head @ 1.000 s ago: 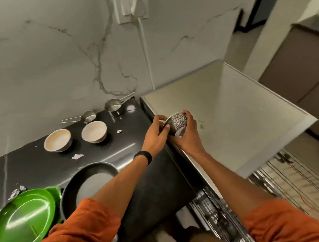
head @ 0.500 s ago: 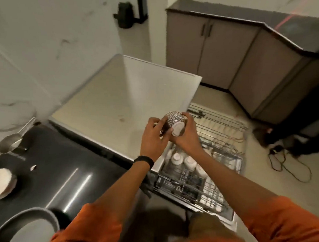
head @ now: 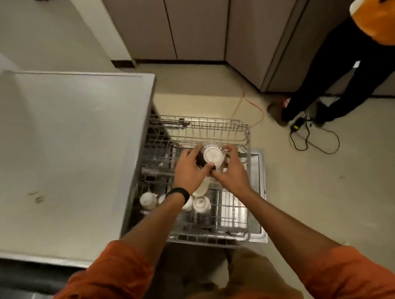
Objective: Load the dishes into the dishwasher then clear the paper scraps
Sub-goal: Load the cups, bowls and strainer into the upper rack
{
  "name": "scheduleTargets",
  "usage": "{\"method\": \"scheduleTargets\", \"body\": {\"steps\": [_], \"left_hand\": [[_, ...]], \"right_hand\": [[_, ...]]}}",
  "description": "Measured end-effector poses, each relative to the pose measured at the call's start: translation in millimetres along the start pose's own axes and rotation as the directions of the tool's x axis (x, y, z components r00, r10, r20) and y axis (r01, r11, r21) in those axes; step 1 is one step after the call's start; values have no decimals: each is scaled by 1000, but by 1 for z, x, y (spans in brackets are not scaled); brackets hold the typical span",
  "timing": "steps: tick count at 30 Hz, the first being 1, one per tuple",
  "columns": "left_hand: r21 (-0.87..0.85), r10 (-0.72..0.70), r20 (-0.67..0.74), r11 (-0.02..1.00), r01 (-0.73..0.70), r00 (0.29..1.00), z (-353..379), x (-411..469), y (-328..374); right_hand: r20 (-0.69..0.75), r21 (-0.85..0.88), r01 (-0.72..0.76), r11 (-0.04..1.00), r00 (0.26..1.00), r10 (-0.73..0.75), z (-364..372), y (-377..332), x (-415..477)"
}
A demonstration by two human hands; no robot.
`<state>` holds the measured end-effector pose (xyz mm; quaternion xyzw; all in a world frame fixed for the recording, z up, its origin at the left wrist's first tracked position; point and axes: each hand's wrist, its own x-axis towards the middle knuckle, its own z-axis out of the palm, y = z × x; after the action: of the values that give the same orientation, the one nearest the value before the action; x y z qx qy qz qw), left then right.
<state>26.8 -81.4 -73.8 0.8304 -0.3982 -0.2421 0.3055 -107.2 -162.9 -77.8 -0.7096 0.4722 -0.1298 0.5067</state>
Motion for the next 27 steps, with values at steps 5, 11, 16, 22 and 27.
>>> {"method": "scheduleTargets", "body": {"steps": [5,11,16,22,27], "left_hand": [[36,-132,172,991,127,976,72,55,-8],[98,-225,262,974,206,939,141,105,-42],[217,-227,291,962,168,929,168,123,-73],[224,-262,284,953,201,922,177,127,-78],[312,-267,394,939,145,879,165,127,-74]], "right_hand": [[72,-67,-145,987,986,150,-7,68,50],[67,-84,-234,969,969,240,10,124,104],[146,-208,-294,933,934,327,40,157,131],[221,-369,-299,880,892,395,46,165,151],[254,-403,-321,857,860,442,38,156,159]]}}
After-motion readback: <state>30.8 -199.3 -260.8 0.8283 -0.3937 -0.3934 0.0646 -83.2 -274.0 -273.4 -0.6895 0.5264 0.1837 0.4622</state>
